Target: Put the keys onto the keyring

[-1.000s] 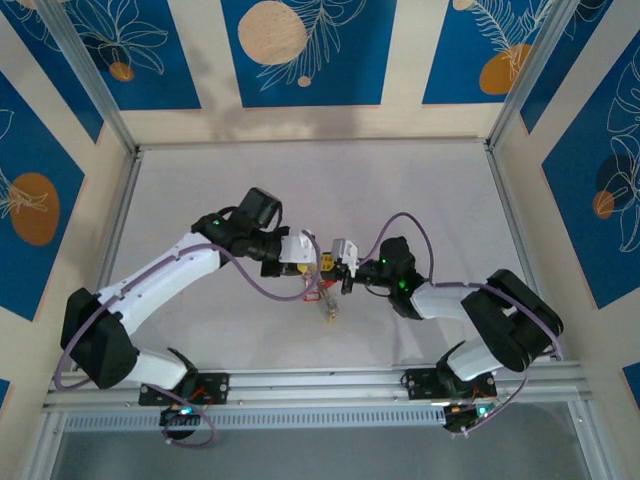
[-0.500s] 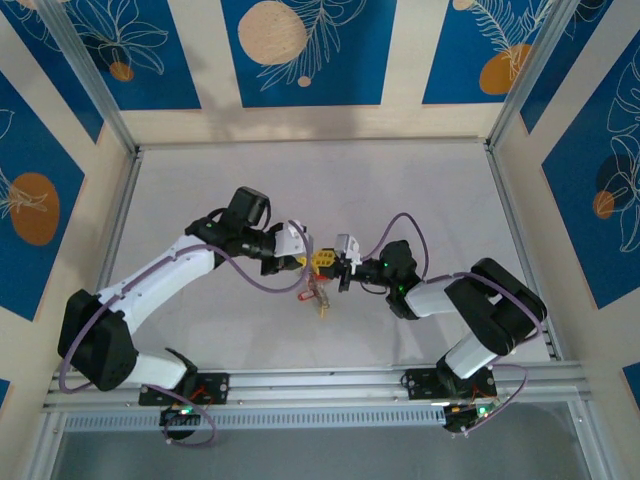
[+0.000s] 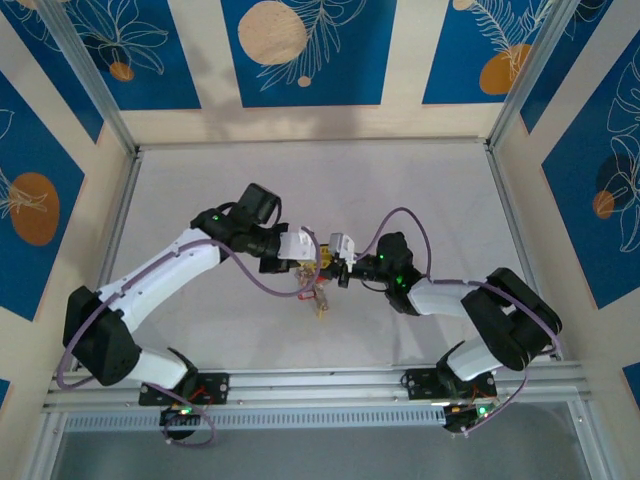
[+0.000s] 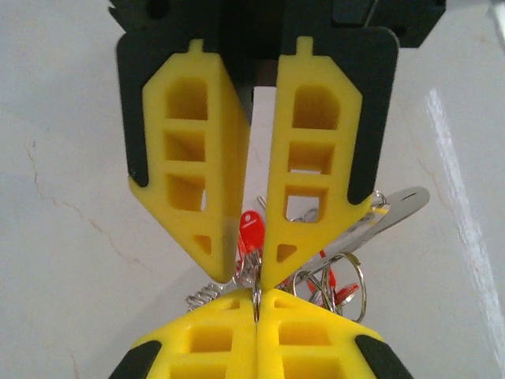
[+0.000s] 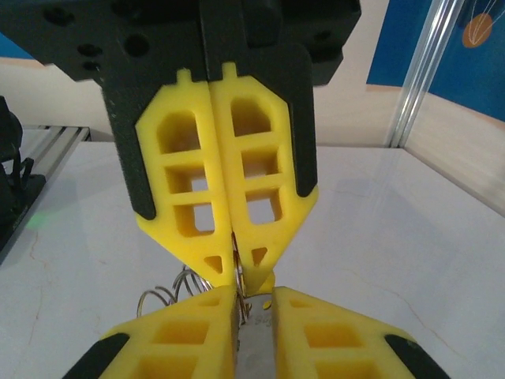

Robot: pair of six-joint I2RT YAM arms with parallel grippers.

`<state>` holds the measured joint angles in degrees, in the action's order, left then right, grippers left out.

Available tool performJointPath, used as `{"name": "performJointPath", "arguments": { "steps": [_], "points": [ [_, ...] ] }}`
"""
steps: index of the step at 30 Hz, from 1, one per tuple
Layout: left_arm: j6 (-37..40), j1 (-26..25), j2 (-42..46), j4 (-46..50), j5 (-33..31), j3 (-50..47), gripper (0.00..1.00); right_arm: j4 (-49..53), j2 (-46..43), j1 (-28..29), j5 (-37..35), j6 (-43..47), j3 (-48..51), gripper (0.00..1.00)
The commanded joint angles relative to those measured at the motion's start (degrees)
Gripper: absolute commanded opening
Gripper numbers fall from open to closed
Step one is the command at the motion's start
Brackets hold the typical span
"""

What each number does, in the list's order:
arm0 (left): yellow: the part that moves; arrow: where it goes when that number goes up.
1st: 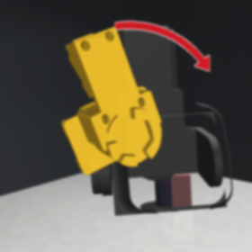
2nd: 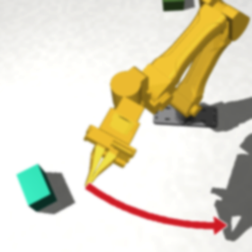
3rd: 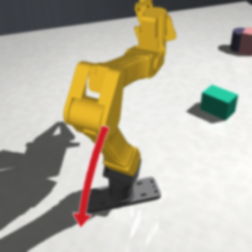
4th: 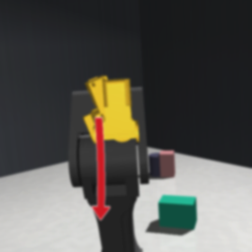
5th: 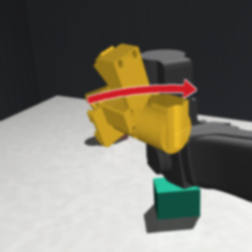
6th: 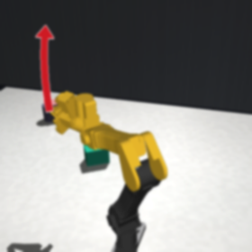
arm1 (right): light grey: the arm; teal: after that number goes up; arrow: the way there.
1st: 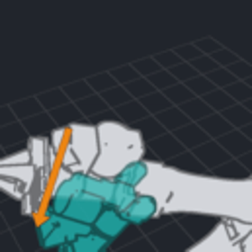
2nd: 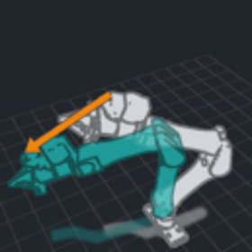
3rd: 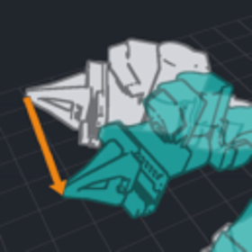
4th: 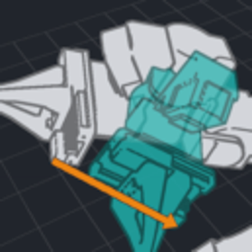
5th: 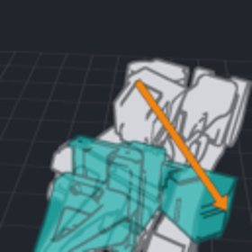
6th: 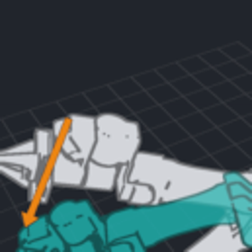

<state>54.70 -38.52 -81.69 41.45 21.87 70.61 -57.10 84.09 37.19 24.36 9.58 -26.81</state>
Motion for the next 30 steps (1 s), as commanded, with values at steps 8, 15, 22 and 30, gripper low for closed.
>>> {"name": "performJointPath", "arguments": {
  "steps": [8,15,22,30],
  "points": [
    [3.7,-3.7,-3.1,7.0,-3.1,7.1,0.00,5.9,1.0,1.6,-1.8,2.5,-2.7,0.22],
    [3.0,-3.7,-3.0,6.1,-0.4,6.8,0.05,1.2,1.8,1.5,0.8,1.6,-2.3,0.00],
    [0.8,0.3,1.7,2.0,2.7,2.2,0.20,-13.3,3.0,0.1,0.5,-2.7,2.4,0.00],
    [-2.0,3.1,3.3,-2.4,10.6,-1.8,0.18,-18.2,3.7,-0.4,1.3,-4.0,3.4,0.00]
  ]
}}
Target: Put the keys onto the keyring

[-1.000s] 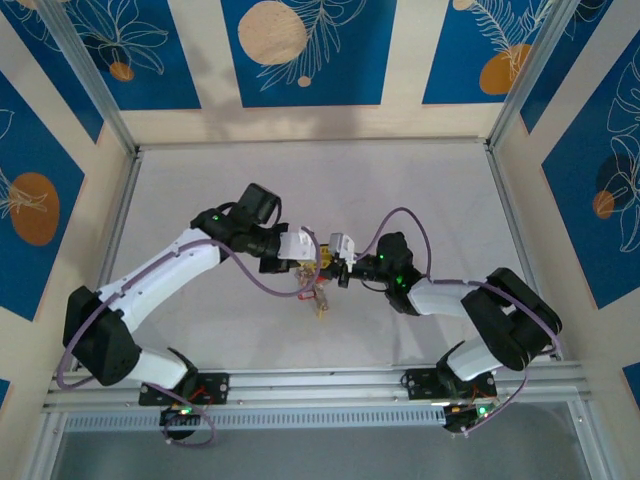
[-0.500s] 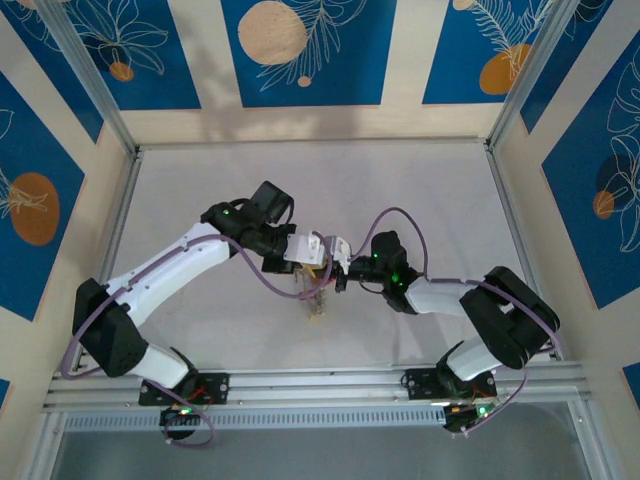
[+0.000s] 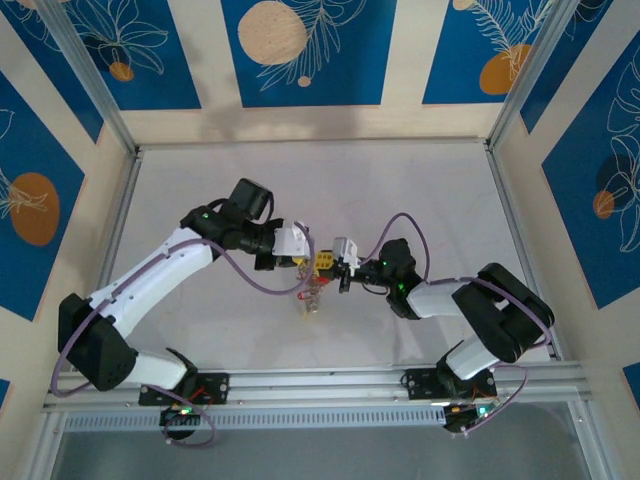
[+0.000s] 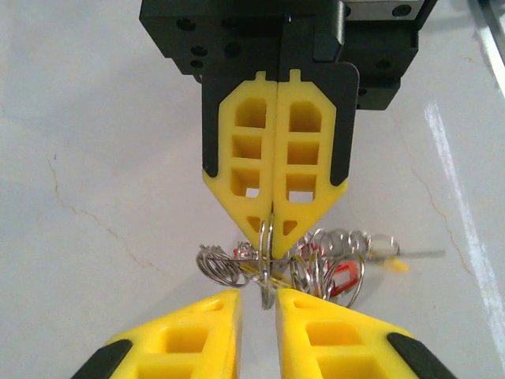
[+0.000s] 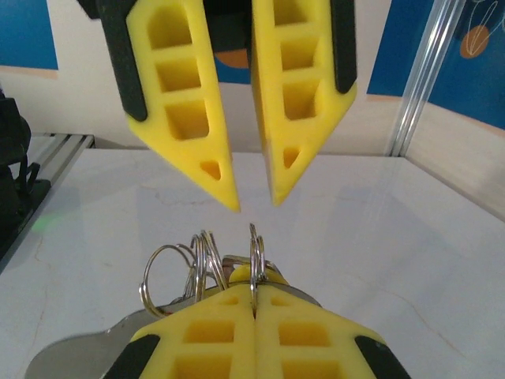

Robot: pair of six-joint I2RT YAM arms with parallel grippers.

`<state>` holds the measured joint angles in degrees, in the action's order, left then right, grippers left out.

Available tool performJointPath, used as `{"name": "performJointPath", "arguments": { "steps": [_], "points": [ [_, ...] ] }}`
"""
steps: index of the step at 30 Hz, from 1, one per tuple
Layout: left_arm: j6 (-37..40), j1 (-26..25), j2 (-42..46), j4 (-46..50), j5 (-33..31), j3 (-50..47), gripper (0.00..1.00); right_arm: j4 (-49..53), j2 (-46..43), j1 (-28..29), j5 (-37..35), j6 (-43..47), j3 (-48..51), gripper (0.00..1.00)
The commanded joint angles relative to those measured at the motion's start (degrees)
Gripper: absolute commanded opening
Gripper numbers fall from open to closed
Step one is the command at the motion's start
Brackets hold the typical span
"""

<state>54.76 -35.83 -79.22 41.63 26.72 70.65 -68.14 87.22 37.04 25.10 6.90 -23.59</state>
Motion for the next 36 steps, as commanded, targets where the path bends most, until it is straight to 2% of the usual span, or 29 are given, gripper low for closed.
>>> {"name": "performJointPath", "arguments": {
  "steps": [1,8,12,20,23,30,36],
  "points": [
    [-2.5,0.4,0.8,-3.4,6.1,-2.4,0.18,-7.5,0.7,-0.3,0.6,-1.5,0.1,0.00],
    [-3.6,0.6,-0.1,-5.8,9.0,-3.5,0.19,-6.9,0.3,-0.3,0.3,-1.1,0.0,0.00],
    [-3.4,0.5,-0.7,-5.8,9.3,-3.6,0.00,-6.9,0.2,-0.2,0.1,-1.0,0.2,0.00],
    [-1.3,0.4,-1.3,-2.4,5.1,-2.3,0.00,-3.7,-0.8,-0.2,-0.3,-0.5,0.0,0.00],
    [-0.6,-0.6,-1.3,-0.6,2.1,-1.2,0.00,-0.2,-1.9,0.3,-1.4,1.1,-0.6,0.16],
    [1.8,-4.4,-2.7,4.8,-5.9,3.1,0.00,4.8,-2.8,0.8,-2.5,2.8,-1.9,0.19],
    [1.3,-5.1,-2.5,4.3,-5.0,4.1,0.00,7.3,-2.5,1.5,-2.7,3.2,-2.8,0.22]
  ]
}}
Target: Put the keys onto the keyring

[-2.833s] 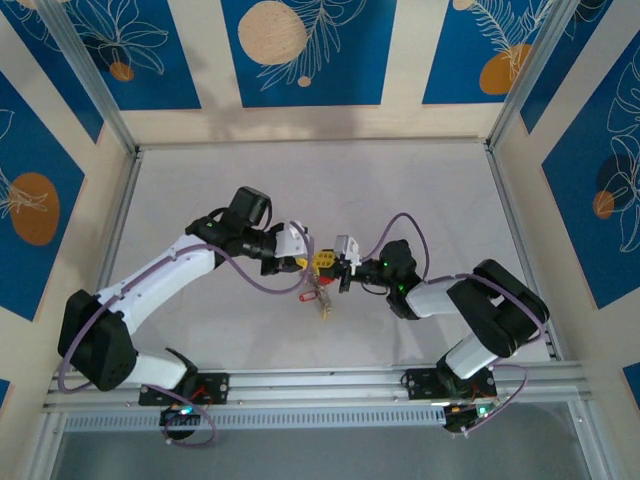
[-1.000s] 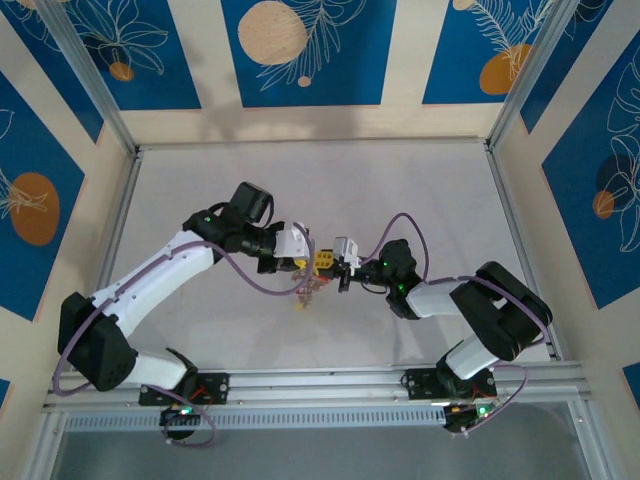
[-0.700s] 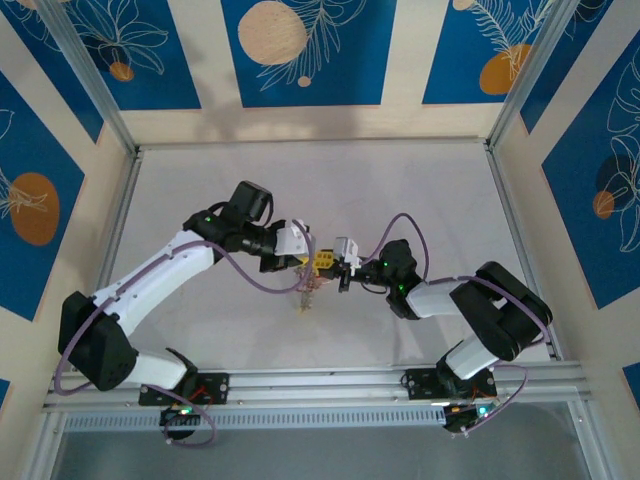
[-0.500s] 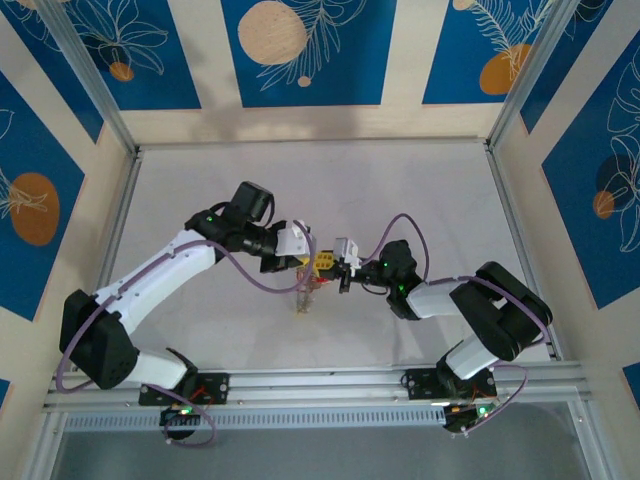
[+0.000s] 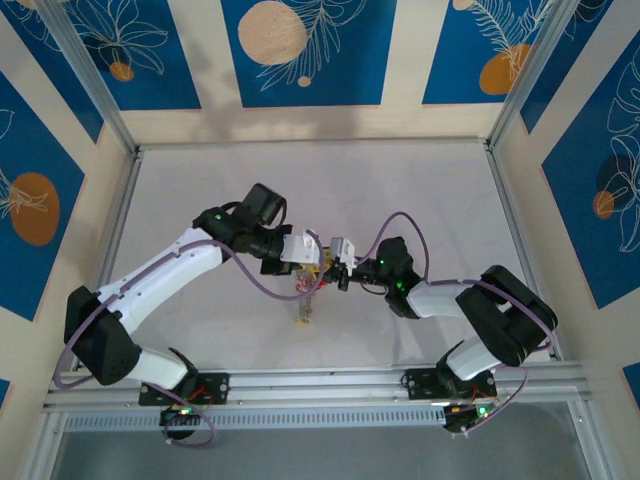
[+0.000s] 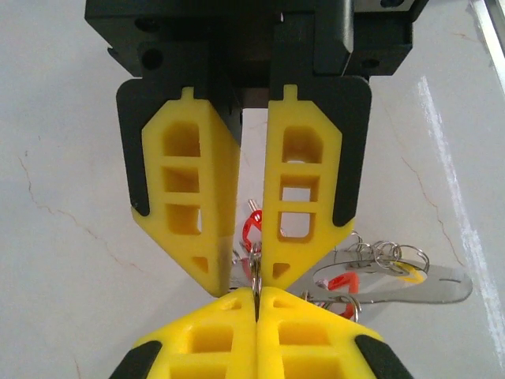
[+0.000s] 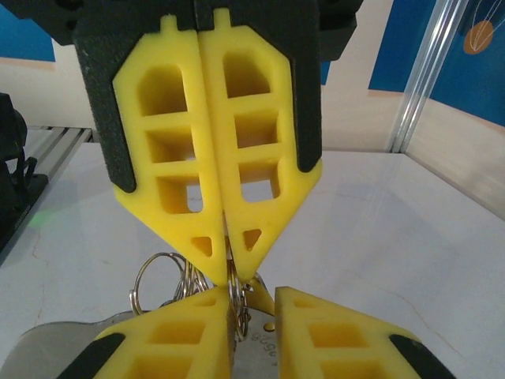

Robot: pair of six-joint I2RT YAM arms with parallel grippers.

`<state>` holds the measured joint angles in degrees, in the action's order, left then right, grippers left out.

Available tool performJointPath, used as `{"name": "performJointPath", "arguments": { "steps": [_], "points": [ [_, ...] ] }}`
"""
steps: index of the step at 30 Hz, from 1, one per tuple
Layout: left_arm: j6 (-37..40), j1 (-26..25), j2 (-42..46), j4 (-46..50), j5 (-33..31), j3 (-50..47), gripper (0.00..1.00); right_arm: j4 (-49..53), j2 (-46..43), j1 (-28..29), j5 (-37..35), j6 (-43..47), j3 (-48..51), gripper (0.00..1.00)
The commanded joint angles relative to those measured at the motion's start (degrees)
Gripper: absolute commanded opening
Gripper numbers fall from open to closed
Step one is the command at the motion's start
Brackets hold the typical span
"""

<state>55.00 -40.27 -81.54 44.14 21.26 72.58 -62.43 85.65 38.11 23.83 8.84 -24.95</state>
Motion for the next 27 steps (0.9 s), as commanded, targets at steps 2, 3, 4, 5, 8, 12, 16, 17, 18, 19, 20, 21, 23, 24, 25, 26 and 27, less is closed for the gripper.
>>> {"name": "performJointPath", "arguments": {
  "steps": [2,3,4,5,8,12,16,17,18,19,20,21,23,24,25,26,27],
  "points": [
    [1.2,-0.8,-0.5,2.3,0.7,2.6,0.00,1.6,-0.9,0.5,-1.5,0.9,-1.5,0.16],
    [1.4,-0.8,-0.7,2.7,0.9,2.7,0.00,1.6,-0.9,0.5,-1.3,0.8,-1.6,0.08],
    [1.3,-0.9,-0.7,2.8,1.1,2.8,0.00,1.6,-0.9,0.5,-1.0,0.9,-1.7,0.02],
    [0.9,-0.9,-0.7,2.6,1.1,2.9,0.00,1.6,-1.0,0.5,-0.8,1.0,-1.7,0.00],
    [0.6,-0.5,0.4,1.3,1.3,1.5,0.14,0.5,-1.0,0.4,-0.6,1.2,-1.5,0.00],
    [1.0,1.8,1.8,0.9,1.5,-0.3,0.16,-3.0,-0.9,0.0,-0.1,0.4,-0.4,0.00],
    [1.6,4.8,3.5,-0.1,3.8,-3.0,0.16,-4.4,-0.9,-0.7,1.4,-0.2,0.1,0.00],
    [1.8,5.5,4.2,-1.2,4.5,-4.3,0.16,-4.4,-0.9,-0.7,1.6,-0.2,0.1,0.00],
    [2.0,5.9,4.9,-2.4,5.4,-5.5,0.17,-4.4,-0.9,-0.8,1.9,-0.2,0.2,0.00],
    [2.0,6.1,5.4,-3.4,6.2,-6.4,0.17,-4.4,-1.0,-0.9,2.1,-0.2,0.2,0.00],
    [1.7,6.3,5.9,-4.4,6.7,-7.2,0.17,-4.3,-1.0,-0.9,2.3,-0.2,0.1,0.00],
    [1.1,6.3,6.0,-5.4,6.8,-7.7,0.17,-4.3,-1.0,-1.0,2.5,-0.1,0.0,0.00],
    [0.3,6.4,5.8,-6.5,6.9,-8.1,0.18,-4.0,-1.0,-1.0,2.9,-0.1,-0.1,0.00],
    [-0.2,6.4,5.7,-7.2,6.9,-8.3,0.18,-3.8,-1.0,-1.1,3.1,0.0,-0.3,0.00],
    [-0.4,6.4,5.6,-7.8,7.2,-8.4,0.18,-3.5,-1.0,-1.0,3.1,0.1,-0.5,0.00],
    [-0.6,6.5,5.4,-8.3,7.7,-8.4,0.19,-3.5,-1.0,-1.1,3.2,0.1,-0.6,0.00],
    [-0.7,6.5,5.5,-8.9,8.1,-8.6,0.20,-3.4,-0.9,-1.1,3.2,0.2,-0.7,0.00]
  ]
}}
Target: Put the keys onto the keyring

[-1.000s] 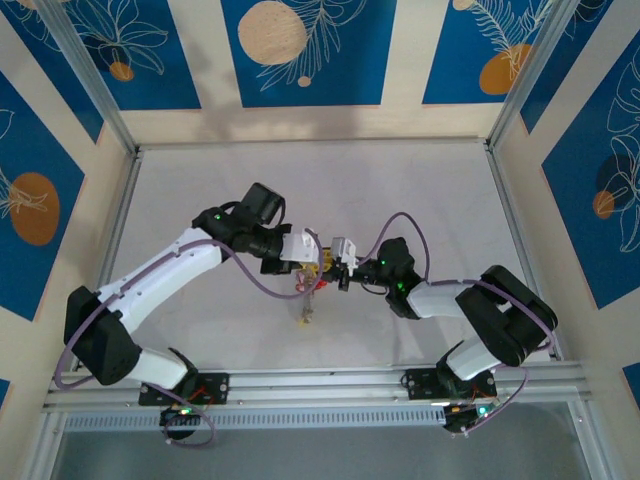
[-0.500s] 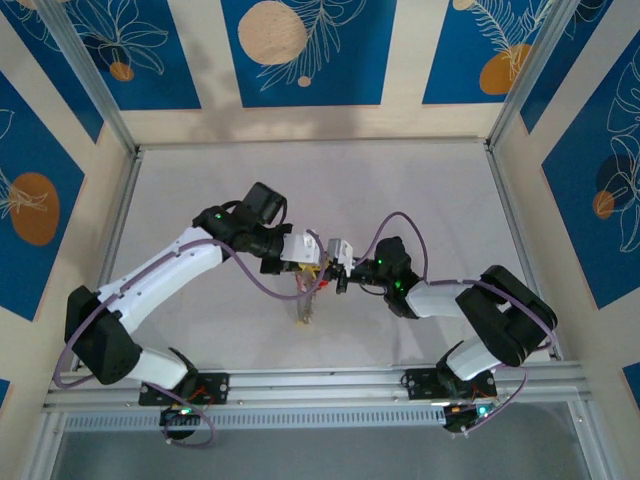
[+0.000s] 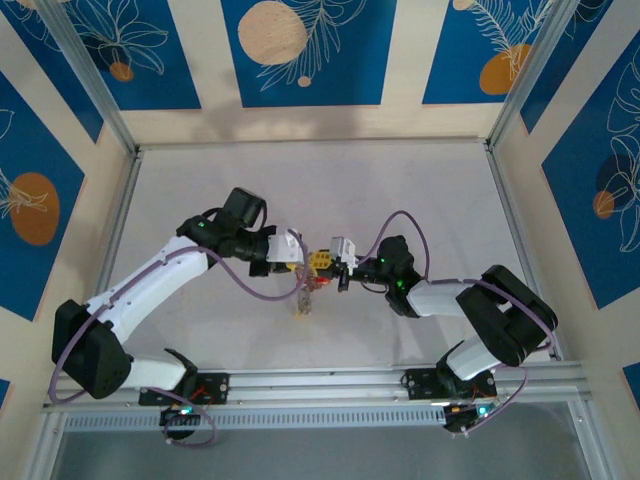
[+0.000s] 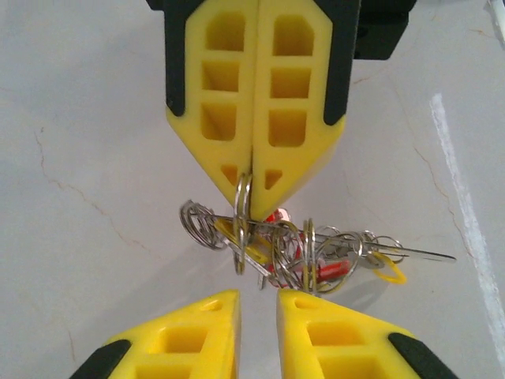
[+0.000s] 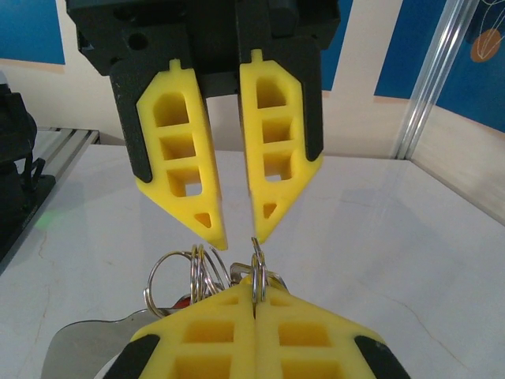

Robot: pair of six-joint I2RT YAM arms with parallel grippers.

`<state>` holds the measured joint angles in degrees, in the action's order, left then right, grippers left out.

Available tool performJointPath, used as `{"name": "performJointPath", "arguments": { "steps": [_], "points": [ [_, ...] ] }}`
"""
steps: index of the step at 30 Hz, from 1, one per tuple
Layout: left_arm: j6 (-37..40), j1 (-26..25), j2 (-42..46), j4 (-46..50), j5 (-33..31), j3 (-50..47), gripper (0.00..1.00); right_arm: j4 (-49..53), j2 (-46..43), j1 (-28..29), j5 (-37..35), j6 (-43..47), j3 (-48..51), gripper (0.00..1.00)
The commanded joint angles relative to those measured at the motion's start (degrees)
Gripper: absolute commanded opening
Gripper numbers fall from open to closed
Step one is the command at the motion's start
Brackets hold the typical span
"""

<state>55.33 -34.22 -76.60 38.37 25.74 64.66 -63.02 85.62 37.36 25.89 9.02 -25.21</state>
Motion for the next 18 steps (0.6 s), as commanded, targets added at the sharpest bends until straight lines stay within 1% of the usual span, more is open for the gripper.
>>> {"name": "performJointPath", "arguments": {
  "steps": [1,5,11,13,15,18],
  "points": [
    [-1.3,0.4,0.5,-3.9,3.9,-0.9,0.21,-2.7,-0.9,-0.3,1.1,0.1,-0.5,0.00],
    [-2.0,0.4,0.5,-6.1,3.9,-1.6,0.21,-2.5,-0.9,-0.3,1.0,0.0,-0.6,0.00],
    [-1.4,0.4,-0.2,-5.5,5.7,-1.9,0.21,-3.3,-0.9,-0.3,0.1,-0.7,-0.2,0.00],
    [-1.2,0.4,-0.3,-5.5,5.6,-2.3,0.16,-3.5,-0.8,-0.3,0.2,-0.8,-0.3,0.00],
    [-1.1,0.4,-0.4,-5.8,5.4,-2.7,0.04,-3.7,-0.9,-0.3,0.1,-1.0,-0.3,0.00],
    [-0.9,0.4,-0.2,-6.3,4.1,-3.1,0.00,-4.8,-0.8,-0.3,-0.6,-1.8,0.0,0.00]
  ]
}}
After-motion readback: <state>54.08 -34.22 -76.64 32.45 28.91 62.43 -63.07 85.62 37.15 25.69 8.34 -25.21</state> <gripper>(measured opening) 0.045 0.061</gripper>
